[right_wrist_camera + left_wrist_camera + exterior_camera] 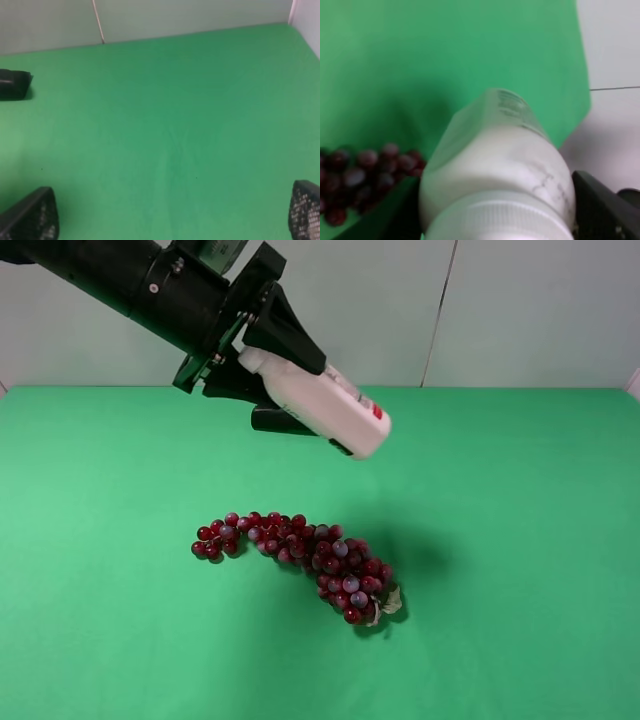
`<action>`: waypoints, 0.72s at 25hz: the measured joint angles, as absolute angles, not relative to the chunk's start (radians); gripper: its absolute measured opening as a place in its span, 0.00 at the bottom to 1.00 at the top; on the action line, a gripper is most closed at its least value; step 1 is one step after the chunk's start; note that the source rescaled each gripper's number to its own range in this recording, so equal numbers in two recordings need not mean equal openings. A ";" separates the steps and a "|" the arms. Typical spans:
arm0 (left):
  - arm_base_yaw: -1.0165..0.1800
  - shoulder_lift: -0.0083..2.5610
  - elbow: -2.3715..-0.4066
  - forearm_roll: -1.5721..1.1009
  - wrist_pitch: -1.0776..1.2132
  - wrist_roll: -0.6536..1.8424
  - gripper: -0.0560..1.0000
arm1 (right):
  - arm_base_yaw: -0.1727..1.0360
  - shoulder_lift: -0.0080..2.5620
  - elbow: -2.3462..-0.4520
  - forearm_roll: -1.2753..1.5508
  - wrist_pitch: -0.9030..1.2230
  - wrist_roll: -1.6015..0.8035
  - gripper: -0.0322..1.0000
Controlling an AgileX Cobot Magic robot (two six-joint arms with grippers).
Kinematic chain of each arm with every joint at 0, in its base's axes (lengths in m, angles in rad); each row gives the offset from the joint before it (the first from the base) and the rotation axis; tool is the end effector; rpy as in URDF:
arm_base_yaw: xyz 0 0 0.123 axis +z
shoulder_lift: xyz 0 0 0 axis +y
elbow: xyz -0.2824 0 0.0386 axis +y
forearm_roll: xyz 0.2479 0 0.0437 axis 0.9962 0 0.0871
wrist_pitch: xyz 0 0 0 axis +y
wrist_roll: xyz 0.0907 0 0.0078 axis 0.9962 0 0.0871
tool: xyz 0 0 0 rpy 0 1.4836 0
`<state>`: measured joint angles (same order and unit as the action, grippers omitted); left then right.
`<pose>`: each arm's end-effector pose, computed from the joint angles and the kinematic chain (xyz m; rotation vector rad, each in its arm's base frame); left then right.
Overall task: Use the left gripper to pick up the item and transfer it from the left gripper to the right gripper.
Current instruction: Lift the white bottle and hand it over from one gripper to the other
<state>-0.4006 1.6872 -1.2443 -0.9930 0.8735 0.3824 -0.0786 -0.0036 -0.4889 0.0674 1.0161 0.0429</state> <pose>0.3043 -0.1924 0.2762 0.3150 2.5696 -1.1899 -0.0020 0.0054 0.2779 0.1208 2.0022 0.0574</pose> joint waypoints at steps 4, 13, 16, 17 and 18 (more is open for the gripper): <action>-0.425 1.687 -1.244 -1.028 0.873 0.408 0.05 | -0.079 -0.004 -0.489 0.067 1.016 0.056 1.00; -0.432 1.688 -1.244 -1.171 0.894 0.495 0.05 | -0.079 -0.004 -0.490 0.166 1.012 0.018 1.00; -0.433 1.704 -1.244 -1.184 0.918 0.500 0.05 | -0.079 0.016 -0.492 0.262 1.011 -0.045 1.00; -0.433 1.713 -1.244 -1.188 0.922 0.503 0.05 | -0.079 0.038 -0.492 0.305 1.011 -0.072 1.00; -0.435 1.721 -1.244 -1.192 0.925 0.507 0.05 | -0.077 0.061 -0.492 0.341 1.007 -0.097 1.00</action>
